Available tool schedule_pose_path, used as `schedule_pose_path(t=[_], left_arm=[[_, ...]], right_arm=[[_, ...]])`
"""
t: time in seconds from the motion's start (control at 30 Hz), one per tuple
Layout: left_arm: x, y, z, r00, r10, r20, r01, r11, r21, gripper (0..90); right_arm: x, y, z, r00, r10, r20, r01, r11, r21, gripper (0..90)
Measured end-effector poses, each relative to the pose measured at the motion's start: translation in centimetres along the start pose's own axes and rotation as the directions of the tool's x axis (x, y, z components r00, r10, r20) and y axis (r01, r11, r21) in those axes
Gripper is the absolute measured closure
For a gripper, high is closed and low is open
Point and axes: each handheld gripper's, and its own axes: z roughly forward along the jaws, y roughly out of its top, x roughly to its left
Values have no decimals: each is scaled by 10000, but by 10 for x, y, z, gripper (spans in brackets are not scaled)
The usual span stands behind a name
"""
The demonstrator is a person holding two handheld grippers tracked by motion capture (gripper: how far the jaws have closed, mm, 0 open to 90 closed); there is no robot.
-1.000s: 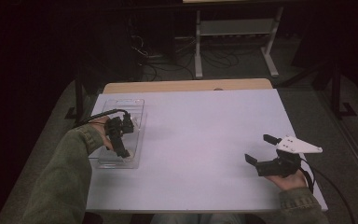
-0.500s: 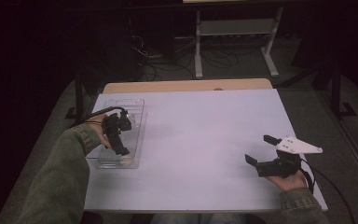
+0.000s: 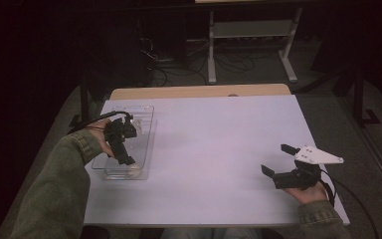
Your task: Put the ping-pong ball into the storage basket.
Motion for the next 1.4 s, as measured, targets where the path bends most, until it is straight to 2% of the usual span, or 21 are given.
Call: schedule_pose_path(t=[0.23, 0.47, 0.63, 0.77, 1.0, 1.3, 1.33, 1.37, 1.4], left_arm=[[-3, 2, -10, 9997, 24, 226, -20, 9999, -168, 0], [-8, -1, -27, 9992, 91, 388, -63, 9974, -722, 0], [-10, -3, -32, 9992, 160, 367, -131, 9970, -763, 0], [-12, -7, -40, 9992, 159, 359, -121, 9944, -1047, 0], [-12, -13, -44, 9994, 63, 327, -18, 9908, -1356, 0], [-15, -20, -47, 9997, -119, 195, 156, 9795, -2009, 0], [-16, -22, -49, 9998, -160, 133, 185, 9757, -2183, 0], [-16, -22, -49, 9998, -160, 133, 185, 9757, -2183, 0], [-16, -25, -49, 9998, -197, 91, 213, 9699, -2426, 0]], right_arm=[[0, 0, 0, 10000, -13, -1, 13, 10000, 1, 0], [0, 0, 0, 10000, -17, 7, 17, 10000, -10, 0], [1, 0, 0, 10000, -21, 6, 21, 10000, 11, 0], [0, 0, 0, 10000, -18, 15, 18, 10000, -9, 0], [1, 0, 0, 10000, -27, 15, 27, 10000, -10, 0], [1, 0, -1, 10000, -22, 24, 22, 10000, -13, 0], [1, 0, -1, 10000, -23, 24, 23, 10000, -12, 0], [1, 0, -1, 10000, -23, 24, 23, 10000, -12, 0], [1, 0, -1, 10000, -25, 24, 25, 10000, -11, 0]])
